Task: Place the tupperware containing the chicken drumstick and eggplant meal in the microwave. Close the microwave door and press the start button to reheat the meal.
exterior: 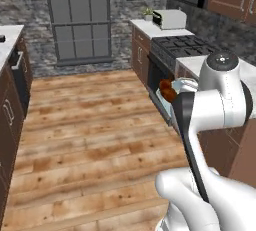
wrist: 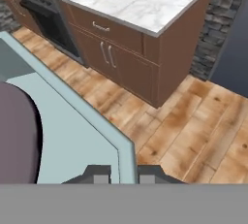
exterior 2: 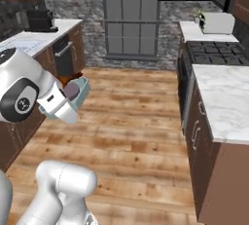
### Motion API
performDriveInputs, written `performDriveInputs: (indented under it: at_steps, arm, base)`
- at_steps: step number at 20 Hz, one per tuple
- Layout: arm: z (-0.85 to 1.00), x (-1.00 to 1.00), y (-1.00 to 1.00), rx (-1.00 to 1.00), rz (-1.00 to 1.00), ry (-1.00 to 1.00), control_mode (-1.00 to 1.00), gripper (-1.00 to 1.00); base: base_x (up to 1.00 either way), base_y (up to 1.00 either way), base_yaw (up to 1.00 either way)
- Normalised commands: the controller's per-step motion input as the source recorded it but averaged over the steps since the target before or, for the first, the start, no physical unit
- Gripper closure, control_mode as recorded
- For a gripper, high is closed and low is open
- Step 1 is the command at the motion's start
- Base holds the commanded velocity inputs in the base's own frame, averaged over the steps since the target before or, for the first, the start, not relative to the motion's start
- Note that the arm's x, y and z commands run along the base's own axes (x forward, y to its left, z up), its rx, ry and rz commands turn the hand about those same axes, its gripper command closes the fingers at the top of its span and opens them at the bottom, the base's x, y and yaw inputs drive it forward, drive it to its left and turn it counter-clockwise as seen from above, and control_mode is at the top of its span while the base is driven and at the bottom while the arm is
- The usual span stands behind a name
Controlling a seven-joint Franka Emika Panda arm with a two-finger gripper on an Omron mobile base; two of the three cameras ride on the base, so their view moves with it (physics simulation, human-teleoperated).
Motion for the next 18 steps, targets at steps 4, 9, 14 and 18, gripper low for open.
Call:
performDriveInputs:
  at_steps: [4,9,14,18]
  arm:
    - [0.0,0.0,0.0,0.0,0.0,0.0,1.0,1.0]
    - [0.0,0.0,0.0,0.0,0.0,0.0,1.0,1.0]
    - [0.0,0.0,0.0,0.0,0.0,0.0,1.0,1.0]
    - [0.0,0.0,0.0,0.0,0.0,0.0,1.0,1.0]
  base:
    - [0.31,0.0,-0.46]
    - [0.51,0.0,-0.35]
    - [0.77,0.0,-0.21]
    - [0.87,0.0,-0.19]
